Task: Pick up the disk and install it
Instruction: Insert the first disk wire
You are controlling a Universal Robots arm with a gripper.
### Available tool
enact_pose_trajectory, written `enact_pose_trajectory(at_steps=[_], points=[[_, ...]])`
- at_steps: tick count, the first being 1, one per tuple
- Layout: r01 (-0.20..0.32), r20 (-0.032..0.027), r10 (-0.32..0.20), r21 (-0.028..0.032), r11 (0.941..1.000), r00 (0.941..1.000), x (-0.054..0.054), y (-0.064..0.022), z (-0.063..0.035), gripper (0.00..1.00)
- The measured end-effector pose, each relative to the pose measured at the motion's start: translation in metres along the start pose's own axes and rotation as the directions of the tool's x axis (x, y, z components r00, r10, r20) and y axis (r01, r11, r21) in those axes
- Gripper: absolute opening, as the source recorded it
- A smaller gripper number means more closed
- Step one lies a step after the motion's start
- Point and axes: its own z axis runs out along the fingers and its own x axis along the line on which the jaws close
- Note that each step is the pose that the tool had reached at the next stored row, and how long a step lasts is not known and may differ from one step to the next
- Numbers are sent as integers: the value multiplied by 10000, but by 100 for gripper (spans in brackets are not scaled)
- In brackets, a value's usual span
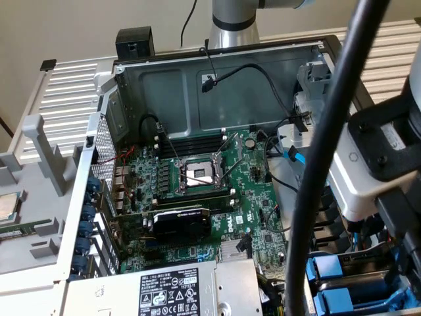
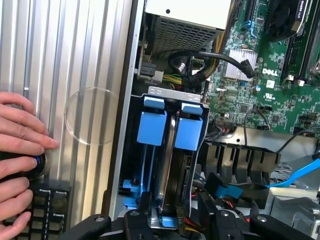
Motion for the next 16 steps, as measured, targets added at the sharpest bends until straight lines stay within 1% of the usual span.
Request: enact_pose_trajectory(at_steps=[5, 13, 15, 16], points=[[93, 32, -93, -8, 10000, 10000, 5, -13, 25, 49], [153, 47, -153, -35, 9999, 9999, 8, -13, 54, 49], [157, 48, -157, -45, 9999, 9999, 8, -12, 57, 47], [160, 50, -160, -54, 9999, 9999, 9, -13, 59, 40]])
